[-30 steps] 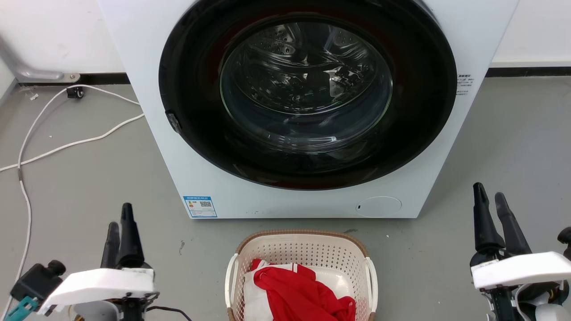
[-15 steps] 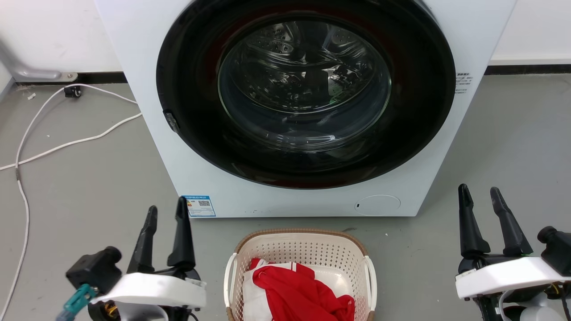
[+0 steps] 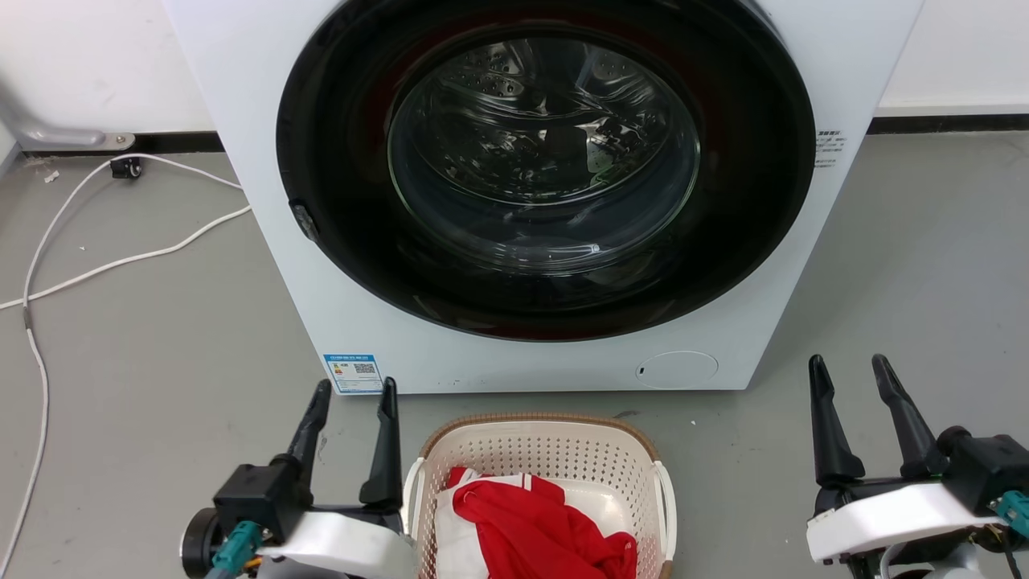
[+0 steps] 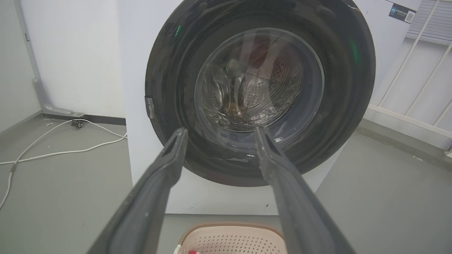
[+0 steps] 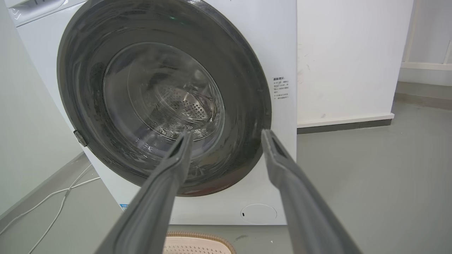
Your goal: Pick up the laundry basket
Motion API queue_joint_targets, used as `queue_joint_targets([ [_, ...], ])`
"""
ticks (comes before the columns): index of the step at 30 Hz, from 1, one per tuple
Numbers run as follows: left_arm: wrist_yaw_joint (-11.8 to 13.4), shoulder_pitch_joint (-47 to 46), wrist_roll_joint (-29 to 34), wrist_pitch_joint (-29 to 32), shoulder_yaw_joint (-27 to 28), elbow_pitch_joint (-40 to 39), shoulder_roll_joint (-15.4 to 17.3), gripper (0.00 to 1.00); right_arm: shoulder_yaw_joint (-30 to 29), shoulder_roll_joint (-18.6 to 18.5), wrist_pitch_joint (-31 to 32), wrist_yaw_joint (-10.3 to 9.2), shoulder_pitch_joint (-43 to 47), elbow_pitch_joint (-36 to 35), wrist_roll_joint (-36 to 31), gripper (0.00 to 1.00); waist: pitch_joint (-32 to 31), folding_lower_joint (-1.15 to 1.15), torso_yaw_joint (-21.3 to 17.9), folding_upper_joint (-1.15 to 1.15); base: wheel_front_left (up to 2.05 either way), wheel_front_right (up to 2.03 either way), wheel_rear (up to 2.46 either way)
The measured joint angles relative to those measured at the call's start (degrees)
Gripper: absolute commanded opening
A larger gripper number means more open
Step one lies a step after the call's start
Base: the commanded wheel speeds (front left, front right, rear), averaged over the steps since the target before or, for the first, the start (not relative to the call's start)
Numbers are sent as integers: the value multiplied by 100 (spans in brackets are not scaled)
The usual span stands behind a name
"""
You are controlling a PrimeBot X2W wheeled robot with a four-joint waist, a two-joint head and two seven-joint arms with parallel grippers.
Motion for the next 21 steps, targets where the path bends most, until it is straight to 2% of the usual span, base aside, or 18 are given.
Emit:
queue_joint_targets([
  [11,88,40,409,-141,-307,236,112,100,-1,0,-60,0,76,176,-481,100,-41,0,-20,0,0,0,0],
  [21,107,67,650,-241,-315,333,66,100,-5,0,-165,1,92,183,-954,100,-30,0,-45,0,0,0,0],
])
